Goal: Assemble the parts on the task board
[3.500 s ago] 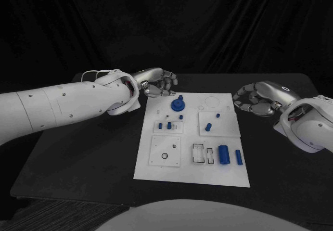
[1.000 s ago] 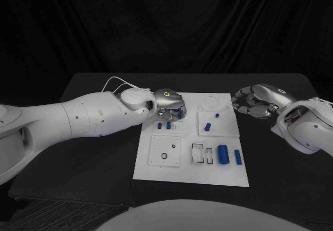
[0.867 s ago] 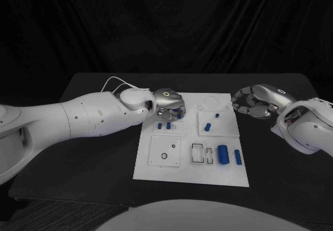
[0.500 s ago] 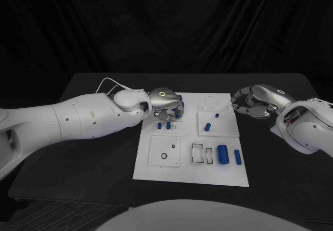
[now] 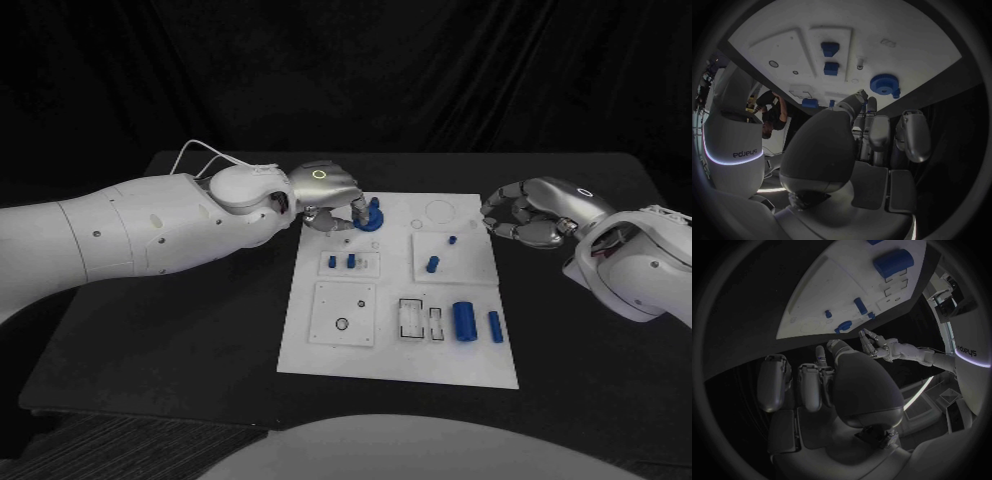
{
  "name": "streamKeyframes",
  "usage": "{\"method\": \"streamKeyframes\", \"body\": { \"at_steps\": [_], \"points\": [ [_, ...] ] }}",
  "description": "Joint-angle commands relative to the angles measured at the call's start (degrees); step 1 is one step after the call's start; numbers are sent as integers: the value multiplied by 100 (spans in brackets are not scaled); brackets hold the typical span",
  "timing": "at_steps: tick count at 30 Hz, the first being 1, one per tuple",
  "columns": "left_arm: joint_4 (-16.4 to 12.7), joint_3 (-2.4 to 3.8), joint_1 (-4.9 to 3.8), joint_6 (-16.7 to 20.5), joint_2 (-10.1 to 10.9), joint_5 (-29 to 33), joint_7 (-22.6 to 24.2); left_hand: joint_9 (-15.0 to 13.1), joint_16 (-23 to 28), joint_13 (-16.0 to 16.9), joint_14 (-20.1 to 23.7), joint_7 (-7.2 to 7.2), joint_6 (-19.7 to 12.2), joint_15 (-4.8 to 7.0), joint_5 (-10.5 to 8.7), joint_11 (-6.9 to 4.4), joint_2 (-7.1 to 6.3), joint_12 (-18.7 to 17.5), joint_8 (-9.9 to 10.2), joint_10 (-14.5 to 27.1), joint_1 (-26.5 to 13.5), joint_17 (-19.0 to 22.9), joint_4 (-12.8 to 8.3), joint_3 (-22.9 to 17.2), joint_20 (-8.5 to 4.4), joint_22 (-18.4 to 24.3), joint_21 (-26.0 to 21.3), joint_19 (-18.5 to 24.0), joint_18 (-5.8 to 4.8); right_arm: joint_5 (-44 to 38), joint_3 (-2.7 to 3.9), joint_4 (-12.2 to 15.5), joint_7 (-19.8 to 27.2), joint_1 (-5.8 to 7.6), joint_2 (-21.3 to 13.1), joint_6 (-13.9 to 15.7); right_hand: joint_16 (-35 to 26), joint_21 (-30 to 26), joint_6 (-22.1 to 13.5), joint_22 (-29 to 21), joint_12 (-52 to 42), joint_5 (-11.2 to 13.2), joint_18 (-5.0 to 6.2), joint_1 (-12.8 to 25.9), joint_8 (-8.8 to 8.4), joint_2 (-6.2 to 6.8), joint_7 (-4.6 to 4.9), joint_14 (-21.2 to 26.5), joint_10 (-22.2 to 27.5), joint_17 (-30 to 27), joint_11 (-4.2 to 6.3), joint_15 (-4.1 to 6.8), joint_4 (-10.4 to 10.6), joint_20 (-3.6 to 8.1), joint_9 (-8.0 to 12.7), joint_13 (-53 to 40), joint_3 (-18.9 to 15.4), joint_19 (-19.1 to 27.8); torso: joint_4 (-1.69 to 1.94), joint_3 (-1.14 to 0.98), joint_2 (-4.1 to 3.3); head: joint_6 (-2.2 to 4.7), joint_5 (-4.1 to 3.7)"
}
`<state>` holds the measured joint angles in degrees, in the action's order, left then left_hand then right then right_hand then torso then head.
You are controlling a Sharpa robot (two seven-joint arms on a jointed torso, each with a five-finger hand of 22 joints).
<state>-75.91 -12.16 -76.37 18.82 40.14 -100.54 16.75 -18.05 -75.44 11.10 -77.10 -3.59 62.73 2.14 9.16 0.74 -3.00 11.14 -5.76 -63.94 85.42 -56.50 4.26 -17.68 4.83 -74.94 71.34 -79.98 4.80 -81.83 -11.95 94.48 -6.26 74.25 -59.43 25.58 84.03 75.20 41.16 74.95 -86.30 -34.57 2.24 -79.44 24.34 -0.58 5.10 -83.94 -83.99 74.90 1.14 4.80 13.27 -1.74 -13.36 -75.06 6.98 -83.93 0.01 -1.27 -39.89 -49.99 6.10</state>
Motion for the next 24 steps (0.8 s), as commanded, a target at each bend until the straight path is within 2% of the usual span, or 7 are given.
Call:
{"method": "streamKeyframes", "body": {
  "at_steps": [1,5,10,14,18,21,24],
  "points": [
    [23,5,-22,-324,1,-10,-9,27,-7,-28,2,-9,-62,-8,-50,5,-47,-77,61,55,-24,26,43,-9,5,-968,-21,27,-76,-9,3,-9,14,-24,-7,-27,-27,-15,39,1057,17,-22,110,-40,-4,7,-10,-419,-247,639,-33,-33,-11,-12,5,-1009,37,-38,-1,-8,1,-1,-2],
    [52,4,-19,-510,19,-10,-29,57,36,-71,54,4,-126,-5,-110,2,-60,-186,124,100,-41,115,69,-22,8,-946,-103,71,-60,-9,3,-9,14,-33,-12,-32,-31,-25,39,1054,23,-22,112,-41,-4,6,-10,-418,-242,633,-33,-33,-12,-12,6,-1002,40,-34,1,-12,-1,-1,-4],
    [111,3,14,-639,3,-10,-53,85,48,-101,78,7,-192,0,-145,3,-77,-265,177,120,-53,138,89,-35,11,-943,-122,83,-58,-9,3,-15,16,-44,-17,-33,-31,-25,39,1054,23,-22,112,-41,-4,6,-10,-418,-242,633,-33,-33,-12,-12,6,-1002,40,-34,12,8,-5,-1,-5],
    [156,3,54,-701,-34,-10,-66,88,52,-105,83,7,-201,2,-148,4,-80,-275,183,120,-56,146,93,-36,11,-940,-133,89,-56,-9,3,-19,19,-52,-9,-36,-31,-25,39,1054,23,-22,112,-41,-4,6,-10,-418,-242,633,-33,-33,-12,-12,6,-1002,40,-34,12,14,-4,-1,6],
    [178,3,84,-735,-59,-10,-77,93,54,-109,87,5,-211,3,-151,6,-86,-287,189,121,-61,152,98,-36,11,-940,-133,89,-56,-9,3,-21,21,-57,-7,-37,-34,-31,39,1052,27,-23,113,-44,-4,4,-11,-417,-241,630,-33,-33,-16,-12,7,-998,46,-32,-6,8,-8,-1,22],
    [182,3,98,-747,-65,-10,-85,98,62,-116,97,1,-219,5,-157,10,-95,-307,195,127,-70,169,106,-35,12,-937,-146,96,-54,-9,3,-20,21,-59,-12,-40,-34,-31,39,1052,27,-23,113,-44,-4,4,-11,-417,-241,630,-33,-33,-16,-12,7,-998,46,-32,10,8,-7,-1,4],
    [186,3,107,-762,-64,-10,-90,99,69,-118,104,0,-222,5,-158,11,-97,-312,196,129,-71,185,107,-35,12,-932,-164,106,-50,-9,3,-19,20,-60,-15,-43,-34,-31,39,1052,27,-23,113,-44,-4,4,-11,-417,-241,630,-33,-33,-16,-12,7,-998,46,-32,12,10,-10,-1,6]
  ]
}}
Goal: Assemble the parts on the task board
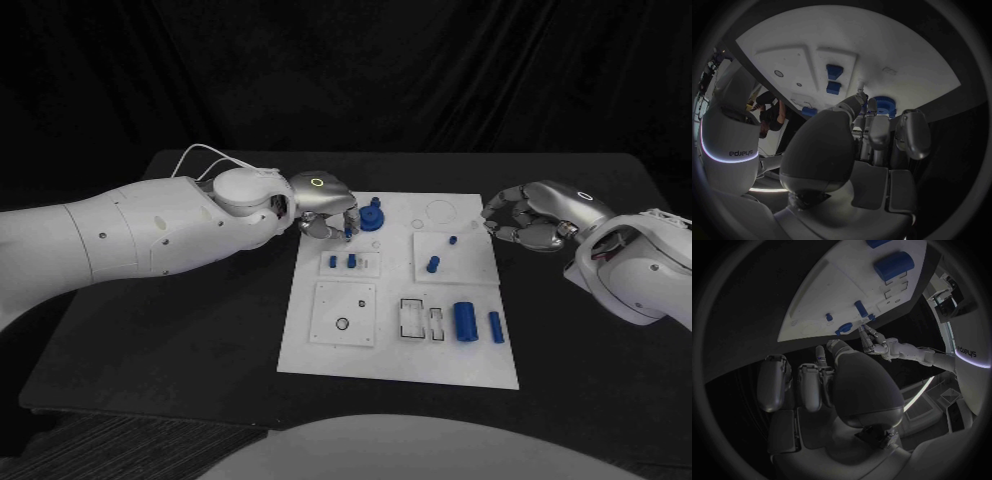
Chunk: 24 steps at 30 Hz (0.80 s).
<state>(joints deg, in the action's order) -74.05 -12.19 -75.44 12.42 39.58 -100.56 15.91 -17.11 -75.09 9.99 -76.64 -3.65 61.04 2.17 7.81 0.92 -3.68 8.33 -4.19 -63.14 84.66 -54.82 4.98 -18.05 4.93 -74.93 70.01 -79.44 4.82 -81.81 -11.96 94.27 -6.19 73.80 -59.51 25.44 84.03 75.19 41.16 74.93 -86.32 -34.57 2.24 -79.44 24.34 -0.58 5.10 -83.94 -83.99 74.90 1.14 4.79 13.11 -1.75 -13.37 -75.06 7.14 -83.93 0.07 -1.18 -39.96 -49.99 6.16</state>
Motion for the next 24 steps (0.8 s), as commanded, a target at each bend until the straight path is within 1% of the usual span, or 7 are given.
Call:
{"method": "streamKeyframes", "body": {
  "at_steps": [1,5,10,16,24],
  "points": [
    [1,6,16,-124,-8,-8,-8,6,34,-7,58,5,-53,2,-22,-7,-29,-30,39,49,5,17,35,1,2,-933,-31,52,-52,-11,4,1,14,-15,-8,-30,-34,-31,40,1054,29,-23,114,-44,-4,4,-11,-417,-241,630,-33,-33,0,-12,8,-998,31,-32,2,0,-3,-1,3],
    [7,5,24,-136,-9,-8,-15,6,41,-8,65,5,-54,2,-23,-7,-30,-33,39,50,4,32,36,0,2,-932,-36,55,-51,-11,4,-2,14,-16,-4,-30,-34,-31,40,1054,29,-23,114,-44,-4,4,-11,-417,-241,630,-33,-33,0,-12,8,-998,31,-32,-3,-4,0,-1,8],
    [10,5,36,-153,-15,-8,-23,7,51,-9,76,4,-54,3,-23,-7,-29,-35,39,47,4,56,37,-2,3,-926,-55,65,-47,-11,4,-8,17,-19,5,-32,-34,-31,40,1054,29,-23,114,-44,-4,4,-11,-417,-241,630,-33,-33,0,-12,8,-998,31,-32,-7,-1,-3,-1,18],
    [4,5,55,-182,-18,-8,-29,7,58,-9,83,2,-53,3,-23,-6,-28,-37,38,44,4,69,39,-3,3,-923,-66,72,-45,-11,4,-9,18,-23,5,-32,-37,-36,37,1053,31,-23,115,-47,-6,2,-11,-416,-240,626,-32,-33,-3,-12,10,-996,37,-31,-8,-9,3,-1,18],
    [8,5,81,-164,-20,-8,-40,8,64,-10,91,0,-51,2,-25,-5,-26,-41,37,38,0,79,43,-4,3,-923,-69,73,-44,-11,4,-13,21,-27,9,-28,-37,-36,37,1053,31,-23,115,-47,-6,2,-11,-416,-240,626,-32,-33,-3,-12,10,-996,37,-31,-9,-4,6,-1,24]
  ]
}}
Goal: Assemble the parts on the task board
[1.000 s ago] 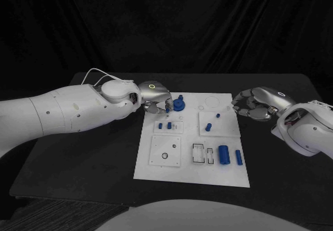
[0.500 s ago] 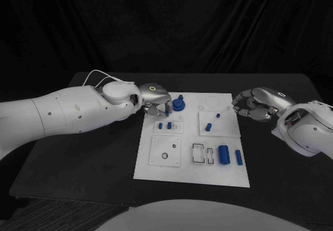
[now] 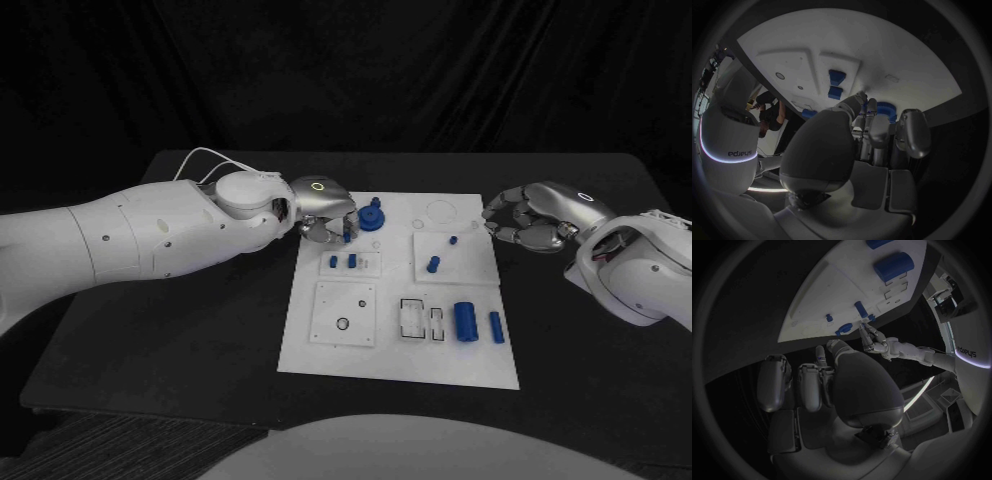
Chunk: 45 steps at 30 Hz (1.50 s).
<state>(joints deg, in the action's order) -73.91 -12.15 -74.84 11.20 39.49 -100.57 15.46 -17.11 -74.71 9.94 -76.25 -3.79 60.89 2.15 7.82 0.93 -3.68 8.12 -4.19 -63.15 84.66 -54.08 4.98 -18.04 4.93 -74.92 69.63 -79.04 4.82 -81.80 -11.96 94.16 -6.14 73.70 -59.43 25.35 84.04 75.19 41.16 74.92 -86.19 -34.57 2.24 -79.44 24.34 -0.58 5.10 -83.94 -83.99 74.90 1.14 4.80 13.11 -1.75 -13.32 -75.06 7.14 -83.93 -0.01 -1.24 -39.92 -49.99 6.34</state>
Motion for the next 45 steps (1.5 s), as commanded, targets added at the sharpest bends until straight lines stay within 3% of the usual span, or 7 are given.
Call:
{"method": "streamKeyframes", "body": {
  "at_steps": [1,32,38,39,45],
  "points": [
    [-9,1,24,-37,-11,-7,4,8,25,-7,52,13,-35,4,-26,-4,-25,-22,36,36,0,0,45,-6,3,-927,-20,27,-47,-12,4,-2,16,-17,3,-19,-38,-38,34,1053,16,-23,115,-49,-8,2,-10,-416,-243,627,-32,-32,-6,-12,7,-998,41,-30,-1,1,5,-1,3],
    [30,1,89,-2,-78,-7,-90,24,94,-17,126,1,-51,-12,23,12,-10,-66,43,-14,-8,123,70,-32,5,-908,-98,71,-33,-12,4,-10,-2,-35,8,-39,-45,-46,33,1051,24,-23,116,-51,-9,-1,-9,-414,-238,617,-32,-32,-10,-12,9,-988,48,-28,-3,0,0,-1,10],
    [50,0,102,-161,-84,-7,-239,182,197,-77,247,115,-652,-15,-39,18,-160,-255,77,99,-100,297,145,-36,16,-868,-272,168,-6,-12,4,-8,-6,-36,8,-40,-45,-46,33,1051,24,-23,116,-51,-9,-1,-9,-414,-238,617,-32,-32,-10,-12,9,-988,48,-28,-5,0,3,-1,3],
    [54,0,105,-169,-82,-7,-265,240,214,-89,269,223,-888,-52,-74,77,-207,-300,71,124,-138,330,178,-35,20,-862,-306,182,-1,-12,4,-7,-6,-36,6,-40,-45,-46,33,1051,24,-23,116,-51,-9,-1,-9,-414,-238,617,-32,-32,-10,-12,9,-988,48,-28,-5,0,3,-1,4],
    [72,0,116,-144,-68,-7,-358,346,248,-90,316,315,-1336,-92,-127,133,-294,-380,73,169,-184,400,224,-28,30,-846,-397,215,12,-12,4,-6,-8,-37,-2,-37,-48,-47,30,1051,32,-23,116,-54,-10,-3,-9,-414,-233,613,-33,-32,-14,-11,10,-979,54,-28,-2,-2,1,-1,10]
  ]
}}
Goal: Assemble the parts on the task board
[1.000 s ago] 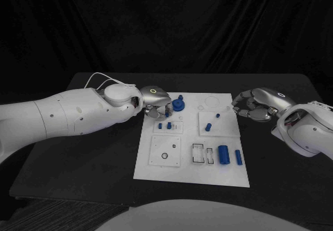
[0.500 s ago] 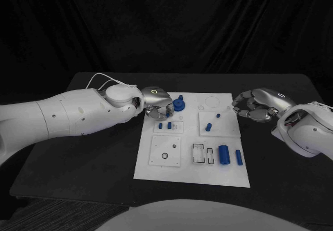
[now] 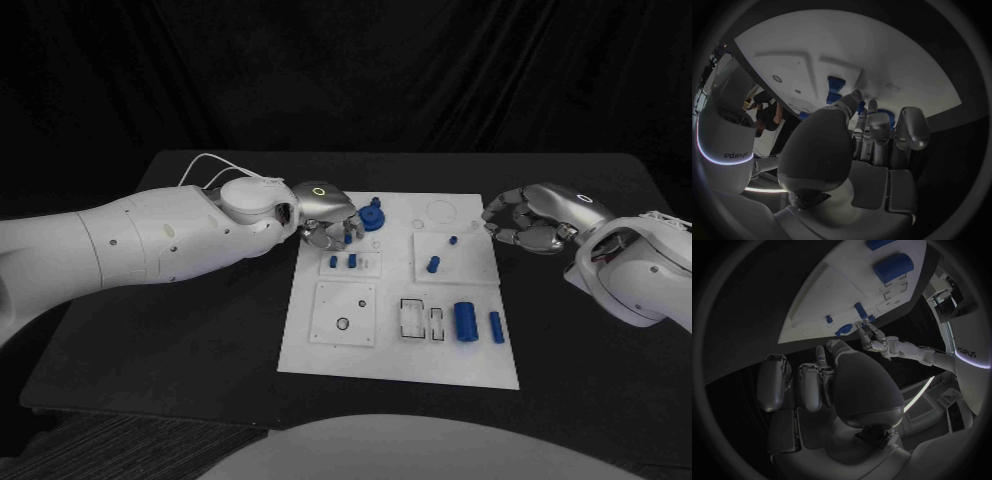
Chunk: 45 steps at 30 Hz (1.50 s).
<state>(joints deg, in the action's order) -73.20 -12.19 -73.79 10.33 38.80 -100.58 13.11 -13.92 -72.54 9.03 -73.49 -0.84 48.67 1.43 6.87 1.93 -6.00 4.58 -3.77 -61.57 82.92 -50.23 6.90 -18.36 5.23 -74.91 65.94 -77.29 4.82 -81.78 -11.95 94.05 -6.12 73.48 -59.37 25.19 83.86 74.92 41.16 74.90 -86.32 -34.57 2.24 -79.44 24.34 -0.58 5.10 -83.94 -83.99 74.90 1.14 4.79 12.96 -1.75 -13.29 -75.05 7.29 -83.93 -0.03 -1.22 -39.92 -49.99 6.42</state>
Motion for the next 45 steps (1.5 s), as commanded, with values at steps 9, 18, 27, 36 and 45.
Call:
{"method": "streamKeyframes", "body": {
  "at_steps": [9,18,27,36,45],
  "points": [
    [14,5,15,158,50,-7,-151,91,38,21,52,76,-406,-30,-68,47,-101,-56,28,58,-37,35,59,31,6,-844,-60,41,15,-14,3,12,-5,-16,-16,0,-35,-32,24,1049,49,-23,119,-55,-14,1,-9,-412,-230,607,-32,-32,-3,-11,9,-974,41,-24,2,2,-1,-1,0],
    [-101,7,-45,864,455,-6,103,77,438,152,486,97,-193,16,-161,-25,-108,-10,-89,23,-41,702,150,66,21,-695,-662,373,113,-14,5,164,125,111,-135,89,-213,-403,70,948,897,97,189,-177,-5,221,10,-339,455,388,-44,-57,-149,-27,37,-44,141,117,6,7,-1,-1,-16],
    [-284,7,-276,947,1111,1911,1401,107,2968,817,3218,-35,320,-29,-295,-270,-6,487,-237,1286,-241,2231,757,478,192,433,-4717,3639,385,-440,5,368,-9,641,-173,-510,-676,-1278,70,723,5186,651,328,-275,-109,637,85,-42,3210,-173,-326,-302,37,-218,92,3680,471,505,-13,27,3,-1,-27],
    [-139,3,-285,-651,1311,5675,2490,687,6833,-279,6668,-26,-1572,-259,63,-305,486,-240,58,4862,-1448,4368,962,1910,334,1998,-6264,6275,275,-1817,5,350,-219,848,9,-1249,-851,-1569,516,694,6953,1402,366,-33,-726,994,-344,104,3984,-435,-522,-334,179,-308,253,5319,-33,573,-29,32,-16,-1,-40],
    [-262,0,-39,-1756,1323,8623,2797,1230,7254,-891,7349,179,-3584,-536,-103,-425,680,-445,220,6114,-1504,5023,1000,2475,535,5006,-6385,7470,501,-2444,5,181,-53,664,131,-1829,-1006,-1847,651,675,7181,1069,390,-670,-1296,825,-337,224,3795,-650,-492,-315,-186,-288,489,5921,-178,634,74,99,-26,-1,-315]
  ]
}}
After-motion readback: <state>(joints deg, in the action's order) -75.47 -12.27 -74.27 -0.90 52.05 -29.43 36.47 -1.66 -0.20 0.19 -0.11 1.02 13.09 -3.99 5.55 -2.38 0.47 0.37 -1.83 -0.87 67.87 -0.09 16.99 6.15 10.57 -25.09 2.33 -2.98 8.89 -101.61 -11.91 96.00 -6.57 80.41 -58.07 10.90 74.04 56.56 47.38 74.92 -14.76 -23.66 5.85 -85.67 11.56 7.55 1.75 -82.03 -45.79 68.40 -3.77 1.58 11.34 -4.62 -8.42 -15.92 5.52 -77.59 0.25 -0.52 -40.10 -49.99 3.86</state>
